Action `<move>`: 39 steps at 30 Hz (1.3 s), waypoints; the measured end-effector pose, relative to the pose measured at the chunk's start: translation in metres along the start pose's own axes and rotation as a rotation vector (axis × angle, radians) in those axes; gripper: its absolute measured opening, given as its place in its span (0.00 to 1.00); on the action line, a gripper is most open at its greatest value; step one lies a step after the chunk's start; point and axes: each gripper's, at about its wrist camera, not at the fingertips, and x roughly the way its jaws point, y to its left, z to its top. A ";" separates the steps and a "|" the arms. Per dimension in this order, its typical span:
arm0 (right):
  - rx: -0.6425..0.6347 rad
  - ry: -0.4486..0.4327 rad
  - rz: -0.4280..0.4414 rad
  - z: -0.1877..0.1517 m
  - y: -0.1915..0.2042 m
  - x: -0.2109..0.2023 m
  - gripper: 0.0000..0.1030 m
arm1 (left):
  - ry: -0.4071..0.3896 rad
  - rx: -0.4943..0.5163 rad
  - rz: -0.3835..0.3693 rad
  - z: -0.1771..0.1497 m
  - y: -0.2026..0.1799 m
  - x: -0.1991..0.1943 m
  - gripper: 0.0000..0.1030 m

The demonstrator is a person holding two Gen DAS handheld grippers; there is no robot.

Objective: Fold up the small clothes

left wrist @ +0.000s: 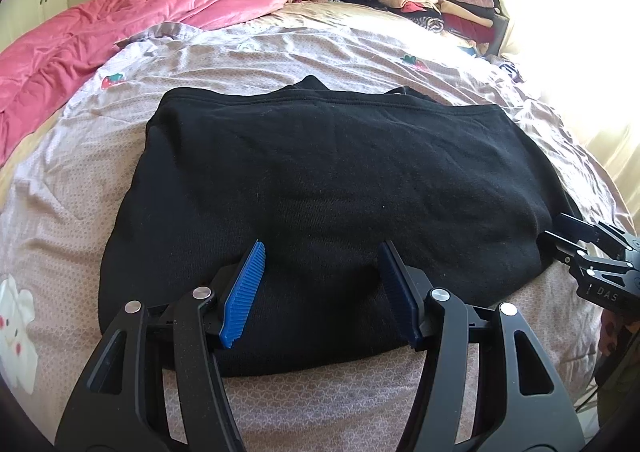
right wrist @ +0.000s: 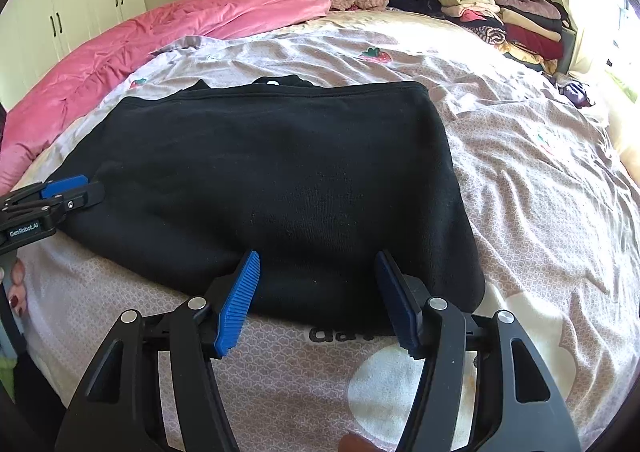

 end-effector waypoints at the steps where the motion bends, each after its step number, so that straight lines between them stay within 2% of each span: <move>1: 0.001 0.000 0.002 0.000 0.000 -0.001 0.57 | -0.001 -0.002 -0.002 0.000 0.001 0.000 0.49; 7: 0.018 -0.001 0.014 0.003 0.002 -0.004 0.58 | -0.004 -0.018 -0.017 -0.001 0.003 -0.004 0.50; 8: 0.024 -0.006 0.022 0.004 0.002 -0.006 0.61 | -0.004 -0.021 -0.020 -0.001 0.003 -0.004 0.50; 12: 0.034 -0.040 0.037 0.006 0.003 -0.019 0.76 | -0.011 -0.032 -0.040 -0.001 0.003 -0.009 0.58; 16: 0.021 -0.067 0.035 0.008 0.005 -0.029 0.77 | -0.026 -0.038 -0.042 -0.002 0.003 -0.017 0.65; 20: 0.017 -0.078 0.040 0.008 0.006 -0.035 0.77 | -0.045 -0.053 -0.017 -0.002 0.008 -0.025 0.78; 22: 0.013 -0.084 0.039 0.007 0.007 -0.038 0.77 | -0.051 -0.067 -0.015 -0.002 0.012 -0.029 0.79; 23: 0.014 -0.088 0.040 0.007 0.008 -0.040 0.81 | -0.053 -0.072 -0.014 -0.002 0.013 -0.032 0.81; 24: 0.014 -0.090 0.043 0.008 0.009 -0.040 0.93 | -0.056 -0.072 -0.011 -0.002 0.014 -0.033 0.84; 29: 0.005 -0.119 0.052 0.011 0.016 -0.049 0.94 | -0.078 -0.064 0.012 -0.001 0.014 -0.043 0.91; 39: -0.051 -0.140 0.074 0.017 0.040 -0.061 0.94 | -0.098 -0.073 0.037 0.001 0.023 -0.059 0.91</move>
